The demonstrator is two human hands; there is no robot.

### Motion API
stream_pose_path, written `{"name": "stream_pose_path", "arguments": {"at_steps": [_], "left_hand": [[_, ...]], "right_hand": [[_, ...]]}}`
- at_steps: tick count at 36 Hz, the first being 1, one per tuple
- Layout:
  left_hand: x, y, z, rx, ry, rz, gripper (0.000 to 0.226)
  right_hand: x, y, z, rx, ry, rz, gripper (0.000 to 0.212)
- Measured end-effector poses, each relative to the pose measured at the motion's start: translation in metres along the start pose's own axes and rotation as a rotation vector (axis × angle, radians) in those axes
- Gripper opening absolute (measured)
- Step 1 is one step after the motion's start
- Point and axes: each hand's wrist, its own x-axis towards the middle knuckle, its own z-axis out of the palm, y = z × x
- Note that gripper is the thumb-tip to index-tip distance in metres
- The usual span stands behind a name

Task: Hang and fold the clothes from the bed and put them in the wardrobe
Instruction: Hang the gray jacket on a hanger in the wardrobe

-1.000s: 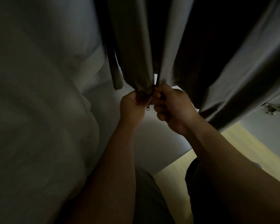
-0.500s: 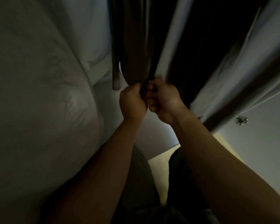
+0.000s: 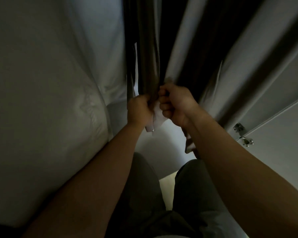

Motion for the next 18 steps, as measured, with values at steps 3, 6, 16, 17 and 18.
{"name": "stream_pose_path", "arguments": {"at_steps": [3,6,16,17,18], "left_hand": [[0.006,0.003,-0.005,-0.056,-0.062,-0.048,0.022],[0.011,0.018,-0.013,-0.005,-0.016,0.069,0.02],[0.028,0.037,-0.025,0.035,0.024,0.193,0.02],[0.032,0.039,-0.028,0.027,0.021,0.203,0.021],[0.036,0.043,-0.031,0.005,0.033,0.216,0.022]], "right_hand": [[-0.002,-0.014,0.003,0.001,0.005,-0.046,0.041],[-0.004,-0.02,0.002,-0.016,0.023,-0.073,0.038],[-0.018,-0.077,0.017,-0.027,0.003,-0.179,0.039],[-0.018,-0.082,0.017,-0.048,-0.001,-0.19,0.038],[-0.019,-0.086,0.017,-0.071,0.0,-0.193,0.038]]}}
